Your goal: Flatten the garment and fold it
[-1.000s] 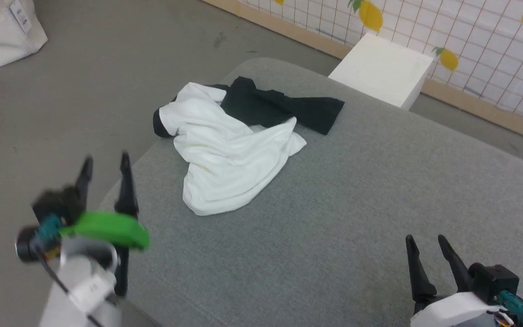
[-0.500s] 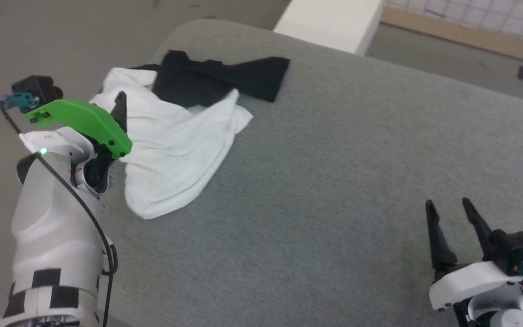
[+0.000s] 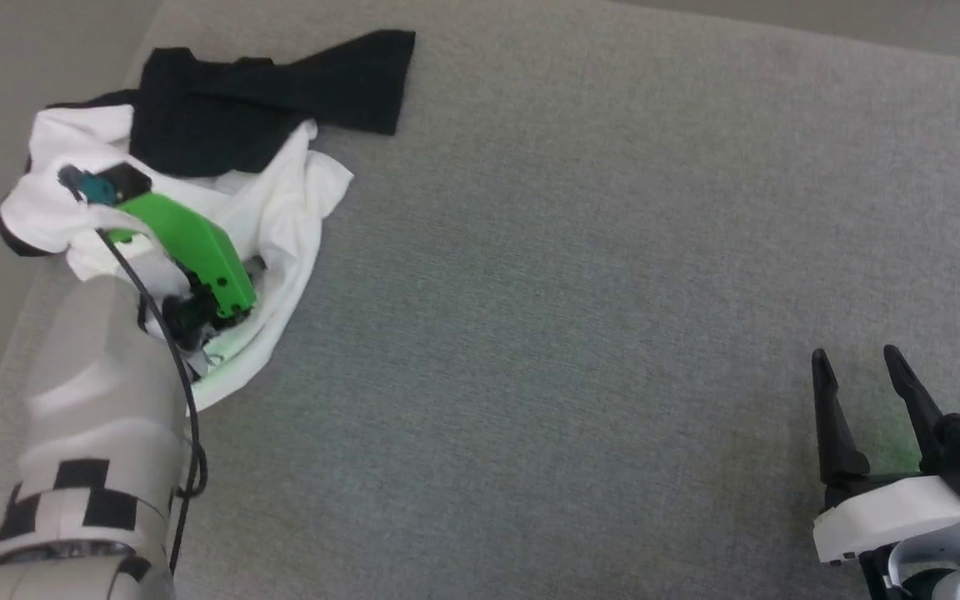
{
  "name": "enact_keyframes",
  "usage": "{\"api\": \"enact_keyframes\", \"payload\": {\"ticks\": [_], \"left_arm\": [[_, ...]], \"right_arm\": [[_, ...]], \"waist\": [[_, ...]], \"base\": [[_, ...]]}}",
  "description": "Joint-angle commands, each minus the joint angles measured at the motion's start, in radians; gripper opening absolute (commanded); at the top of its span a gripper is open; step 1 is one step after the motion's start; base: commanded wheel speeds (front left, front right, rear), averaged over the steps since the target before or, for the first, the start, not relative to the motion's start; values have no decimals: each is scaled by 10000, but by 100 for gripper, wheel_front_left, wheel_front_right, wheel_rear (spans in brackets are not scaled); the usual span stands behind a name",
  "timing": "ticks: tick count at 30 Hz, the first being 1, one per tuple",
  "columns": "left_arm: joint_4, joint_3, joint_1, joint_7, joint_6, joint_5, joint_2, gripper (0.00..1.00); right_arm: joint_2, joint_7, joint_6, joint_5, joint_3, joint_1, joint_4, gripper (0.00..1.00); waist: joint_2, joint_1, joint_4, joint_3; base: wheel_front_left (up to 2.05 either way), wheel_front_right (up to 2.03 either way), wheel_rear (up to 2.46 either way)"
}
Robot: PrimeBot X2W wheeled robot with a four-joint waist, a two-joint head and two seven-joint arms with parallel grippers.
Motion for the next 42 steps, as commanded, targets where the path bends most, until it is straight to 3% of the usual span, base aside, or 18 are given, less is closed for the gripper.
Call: {"api": "enact_keyframes", "payload": {"ticks": [1, 4, 5, 6, 12, 18, 22, 30, 37, 42], "left_arm": [[268, -51, 33, 155, 5, 46, -203, 100], [452, -88, 50, 123, -8, -10, -385, 100], [447, -30, 39, -59, -5, -83, -439, 19], [391, 22, 21, -337, 11, -128, -473, 0], [-27, 520, -299, -2686, 432, -404, -514, 0], [-625, 466, -1070, -4482, -240, -344, -184, 0], [-1216, 140, -1829, -5106, -693, -174, 197, 0], [-2810, -1143, -3776, -4685, -956, -291, 614, 0], [-4631, -2568, -4398, -4076, -963, -2022, 460, 0], [-5824, -3094, -4287, -3715, -965, -3561, 33, 0]], "right_arm": [[-6, 57, -15, -94, -17, 95, -111, 100], [-6, 95, -15, -70, 14, 76, -177, 100], [-6, 96, -15, -52, 24, 49, -174, 100], [-6, 93, -15, -40, 39, 27, -167, 100], [-6, -22, -15, 74, 205, -107, 43, 100], [-6, -379, -15, 443, 452, -202, 676, 100], [-6, -708, -15, 768, 652, -273, 1150, 100], [-6, -1525, -15, 1484, 985, -392, 2340, 100], [-6, -1946, -15, 1801, 1148, -514, 3075, 100], [-6, -2076, -15, 1912, 1113, -580, 3395, 100]], "waist": [[-1, -1, -139, 335], [-1, -1, -33, 384], [-1, -1, 17, 392], [-1, -1, 59, 387], [-1, -1, 332, 85], [-1, -1, 428, -683], [-1, -1, 299, -1140], [-1, -1, -377, -2033], [-1, -1, -1431, -2718], [-1, -1, -2296, -3119]], "base": [[0, 0, 0], [0, 0, 0], [0, 0, 0], [0, 0, 0], [0, 0, 0], [0, 0, 0], [0, 0, 0], [0, 0, 0], [0, 0, 0], [0, 0, 0]]}}
